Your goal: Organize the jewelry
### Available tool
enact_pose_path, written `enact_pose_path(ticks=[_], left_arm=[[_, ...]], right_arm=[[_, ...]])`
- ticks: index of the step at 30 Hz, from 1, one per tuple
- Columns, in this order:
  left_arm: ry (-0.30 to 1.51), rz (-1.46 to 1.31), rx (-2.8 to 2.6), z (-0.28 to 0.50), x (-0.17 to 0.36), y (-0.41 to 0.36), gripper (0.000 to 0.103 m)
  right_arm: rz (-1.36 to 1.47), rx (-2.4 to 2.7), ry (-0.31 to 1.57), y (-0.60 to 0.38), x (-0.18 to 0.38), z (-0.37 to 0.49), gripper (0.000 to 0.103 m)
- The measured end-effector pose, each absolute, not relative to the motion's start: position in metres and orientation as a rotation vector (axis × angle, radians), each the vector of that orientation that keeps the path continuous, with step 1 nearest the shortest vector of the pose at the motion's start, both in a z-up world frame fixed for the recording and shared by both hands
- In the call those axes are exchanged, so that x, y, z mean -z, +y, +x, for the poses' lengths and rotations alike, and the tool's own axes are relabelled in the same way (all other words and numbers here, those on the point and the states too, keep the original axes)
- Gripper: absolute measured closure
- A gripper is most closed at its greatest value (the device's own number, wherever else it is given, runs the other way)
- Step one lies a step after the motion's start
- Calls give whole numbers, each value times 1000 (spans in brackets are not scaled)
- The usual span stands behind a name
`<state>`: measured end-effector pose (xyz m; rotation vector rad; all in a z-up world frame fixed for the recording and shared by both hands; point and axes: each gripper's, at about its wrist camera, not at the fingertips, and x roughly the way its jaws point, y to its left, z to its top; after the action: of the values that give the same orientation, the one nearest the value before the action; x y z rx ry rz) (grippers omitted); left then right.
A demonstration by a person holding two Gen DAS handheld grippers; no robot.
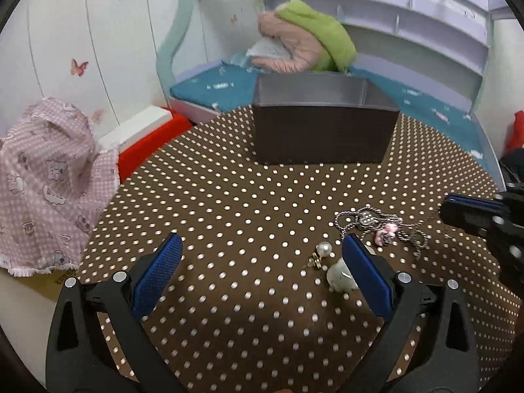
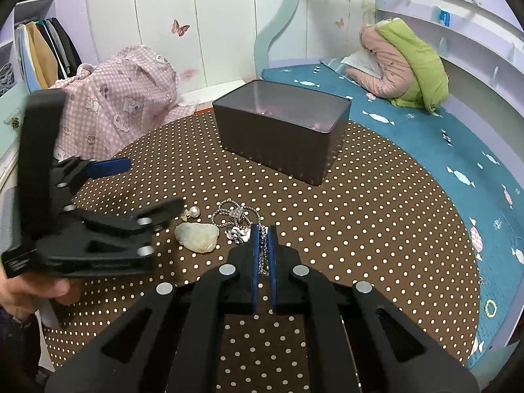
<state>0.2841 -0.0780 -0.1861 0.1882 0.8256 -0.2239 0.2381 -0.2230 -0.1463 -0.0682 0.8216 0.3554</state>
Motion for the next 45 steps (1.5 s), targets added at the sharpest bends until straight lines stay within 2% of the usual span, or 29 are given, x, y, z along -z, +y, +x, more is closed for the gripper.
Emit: enact_pose_path(ticks=[2, 3, 4, 5, 6, 8, 10, 11, 16, 30, 45], left_arm=[[854, 176, 246, 291, 193, -80, 13], [871, 171, 260, 293, 196, -81, 33], [896, 159, 281, 296, 199, -81, 49], [916, 140, 303, 298, 203, -81, 50], [904, 145, 305, 299, 202, -83, 55], [900, 158, 336, 297, 202, -85, 71], [914, 124, 374, 297, 201, -83, 95], [921, 106, 392, 298, 200, -81, 98], [872, 79, 393, 294, 185, -72, 102], [701, 87, 374, 279, 95, -52, 102], [617, 55, 388, 330, -9, -50, 102]], right_arm=[[-67, -357, 820, -225, 145, 239, 99], [-65, -358, 820, -226, 144, 239, 99], [-64, -360, 819, -227, 144, 239, 99], [-63, -361, 819, -227, 143, 239, 99], [-62, -363, 817, -228, 142, 239, 99], [-55, -367, 811, -230, 139, 239, 99], [-41, -377, 803, -233, 133, 240, 99], [-41, -377, 794, -233, 128, 240, 99], [-58, -390, 755, -232, 106, 240, 99], [-123, -395, 593, -226, 10, 244, 99], [-149, -381, 465, -218, -99, 277, 99]])
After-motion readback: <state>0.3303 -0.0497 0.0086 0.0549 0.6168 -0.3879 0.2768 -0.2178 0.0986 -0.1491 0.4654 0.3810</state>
